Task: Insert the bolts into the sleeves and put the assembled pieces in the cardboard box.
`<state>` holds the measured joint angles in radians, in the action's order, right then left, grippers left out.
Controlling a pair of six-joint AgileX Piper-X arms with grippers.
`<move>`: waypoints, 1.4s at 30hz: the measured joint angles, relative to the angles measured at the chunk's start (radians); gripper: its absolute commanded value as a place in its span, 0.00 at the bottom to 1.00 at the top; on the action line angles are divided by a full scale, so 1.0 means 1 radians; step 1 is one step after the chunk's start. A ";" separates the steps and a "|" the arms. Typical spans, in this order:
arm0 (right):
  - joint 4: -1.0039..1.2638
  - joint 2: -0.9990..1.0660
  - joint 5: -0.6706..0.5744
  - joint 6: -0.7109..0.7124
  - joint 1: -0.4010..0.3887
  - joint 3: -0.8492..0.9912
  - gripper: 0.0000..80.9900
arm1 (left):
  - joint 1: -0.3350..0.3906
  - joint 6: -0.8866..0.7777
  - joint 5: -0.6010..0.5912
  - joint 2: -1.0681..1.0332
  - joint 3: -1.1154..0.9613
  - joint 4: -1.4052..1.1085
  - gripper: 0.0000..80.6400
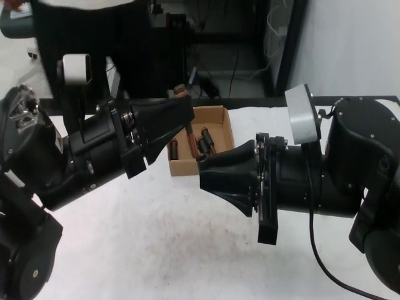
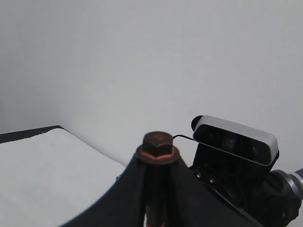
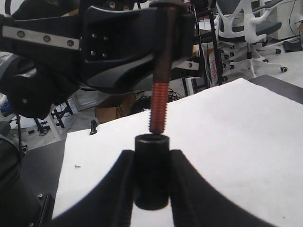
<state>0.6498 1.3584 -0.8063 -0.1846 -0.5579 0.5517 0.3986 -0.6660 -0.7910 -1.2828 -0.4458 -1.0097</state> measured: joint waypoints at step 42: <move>-0.007 0.000 0.029 0.020 -0.011 0.000 0.01 | 0.039 0.027 0.034 0.000 0.000 0.009 0.00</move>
<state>0.6433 1.3584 -0.7778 -0.1643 -0.5689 0.5517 0.4377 -0.6395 -0.7572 -1.2828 -0.4458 -1.0009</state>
